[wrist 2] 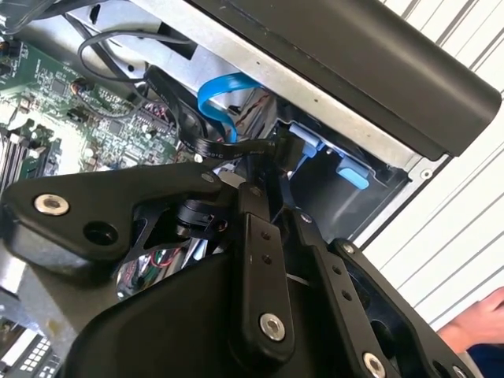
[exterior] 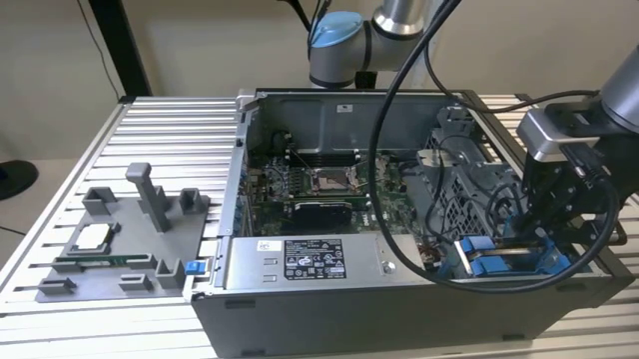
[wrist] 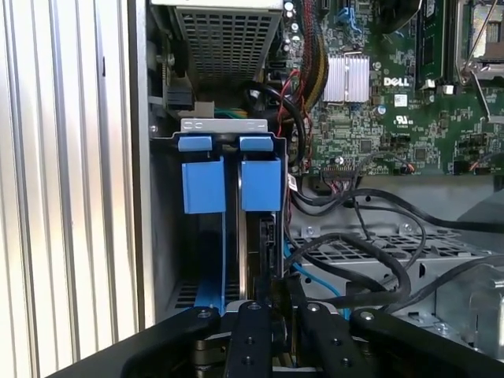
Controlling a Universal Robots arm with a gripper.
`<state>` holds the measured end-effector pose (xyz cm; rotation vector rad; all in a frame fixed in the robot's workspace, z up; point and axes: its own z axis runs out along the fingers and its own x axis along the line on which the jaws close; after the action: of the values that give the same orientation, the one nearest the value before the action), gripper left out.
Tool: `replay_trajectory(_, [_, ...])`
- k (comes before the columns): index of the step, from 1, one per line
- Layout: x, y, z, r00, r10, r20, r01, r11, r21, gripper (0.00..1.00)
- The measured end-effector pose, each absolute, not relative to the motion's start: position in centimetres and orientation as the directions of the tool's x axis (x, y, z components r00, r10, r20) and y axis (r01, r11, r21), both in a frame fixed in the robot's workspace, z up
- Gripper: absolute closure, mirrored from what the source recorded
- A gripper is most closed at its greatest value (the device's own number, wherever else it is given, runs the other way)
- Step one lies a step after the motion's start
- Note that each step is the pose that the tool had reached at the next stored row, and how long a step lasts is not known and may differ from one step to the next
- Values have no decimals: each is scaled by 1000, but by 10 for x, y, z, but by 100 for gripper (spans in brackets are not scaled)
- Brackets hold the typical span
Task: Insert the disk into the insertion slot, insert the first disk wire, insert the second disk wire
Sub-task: 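Insert the first disk wire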
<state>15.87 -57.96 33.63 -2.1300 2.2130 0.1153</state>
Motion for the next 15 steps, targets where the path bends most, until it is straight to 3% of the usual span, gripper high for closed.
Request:
replay_trajectory(8, [159,-580,330,-38,-994,-101,-999,38,7,100])
replay_trajectory(9, [159,-580,331,-38,-994,-102,-999,38,7,0])
replay_trajectory(15, [159,-580,356,-38,-994,-101,-999,38,7,0])
